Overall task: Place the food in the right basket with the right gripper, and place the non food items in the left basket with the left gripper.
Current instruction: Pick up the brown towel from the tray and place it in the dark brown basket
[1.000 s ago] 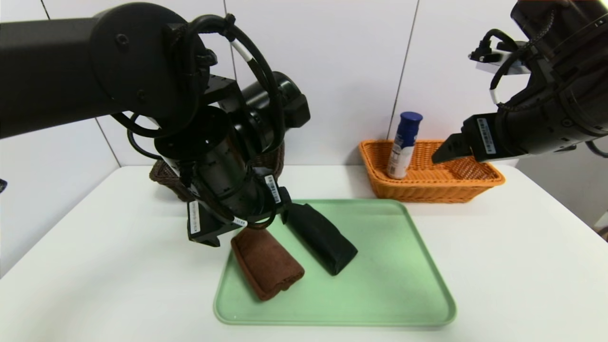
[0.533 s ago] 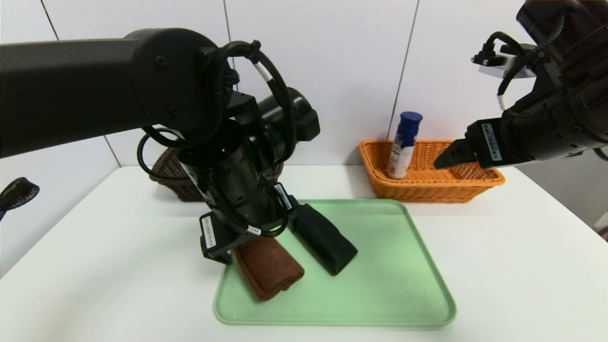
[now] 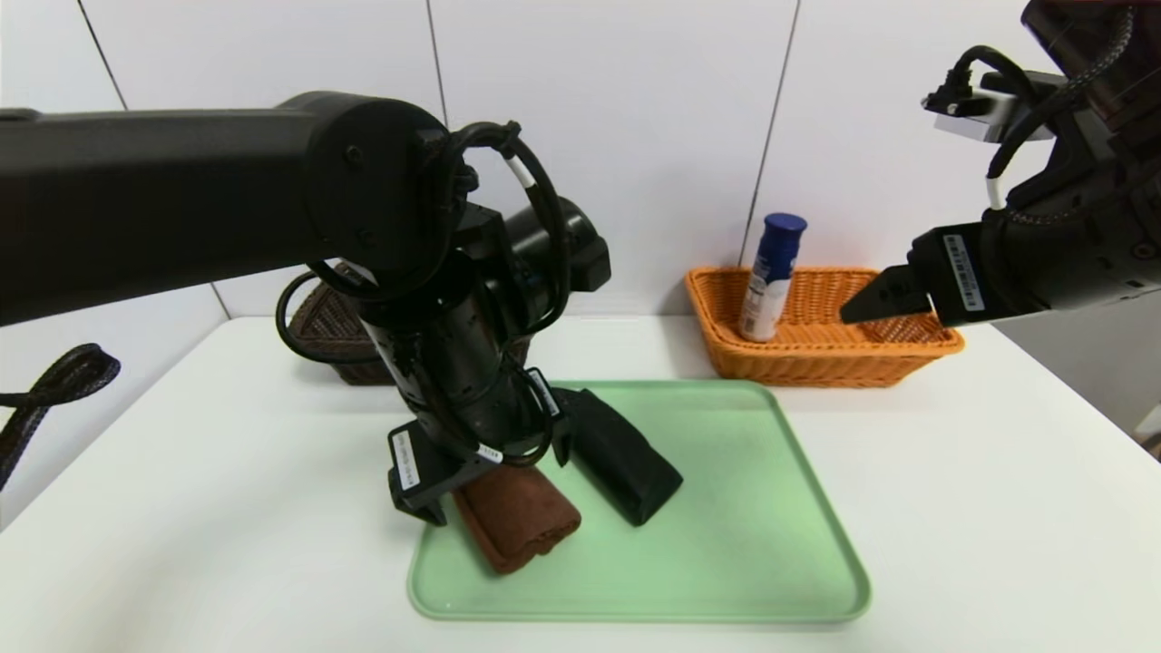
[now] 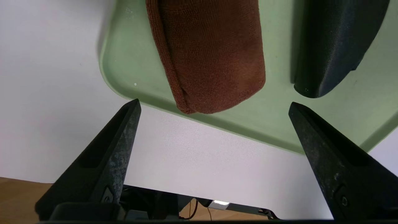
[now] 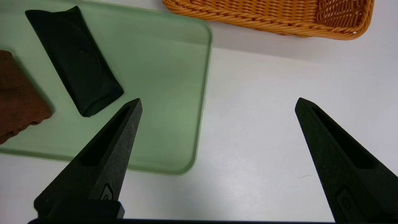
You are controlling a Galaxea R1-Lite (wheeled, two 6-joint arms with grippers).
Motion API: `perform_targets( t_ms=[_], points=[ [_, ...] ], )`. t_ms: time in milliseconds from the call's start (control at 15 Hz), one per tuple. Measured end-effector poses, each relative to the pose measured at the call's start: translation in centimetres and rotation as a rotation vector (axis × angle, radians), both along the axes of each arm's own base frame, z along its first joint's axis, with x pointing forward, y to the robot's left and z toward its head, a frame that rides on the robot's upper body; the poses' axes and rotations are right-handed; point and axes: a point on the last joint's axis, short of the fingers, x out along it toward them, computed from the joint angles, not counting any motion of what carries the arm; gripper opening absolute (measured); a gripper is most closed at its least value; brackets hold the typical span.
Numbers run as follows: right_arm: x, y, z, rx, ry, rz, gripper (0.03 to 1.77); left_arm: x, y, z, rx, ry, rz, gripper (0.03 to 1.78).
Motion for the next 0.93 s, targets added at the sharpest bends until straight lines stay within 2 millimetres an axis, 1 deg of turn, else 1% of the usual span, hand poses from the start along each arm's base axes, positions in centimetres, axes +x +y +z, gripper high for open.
perform_targets(
  t_ms=[333, 467, 933],
  points=[
    [0.3, 0.2, 0.2, 0.001, -0.042, -0.014, 1.7, 0.6, 0.5, -1.1, 0.022, 0.039, 0.019, 1.69],
    [0.4, 0.3, 0.2, -0.004, -0.042, -0.017, 1.7, 1.0, 0.4, -1.5, 0.022, 0.057, 0.022, 1.69],
    [0.2, 0.7, 0.0, -0.007, -0.036, -0.001, 1.7, 3.1, -0.4, -3.8, 0.026, 0.07, 0.046, 1.69]
  ],
)
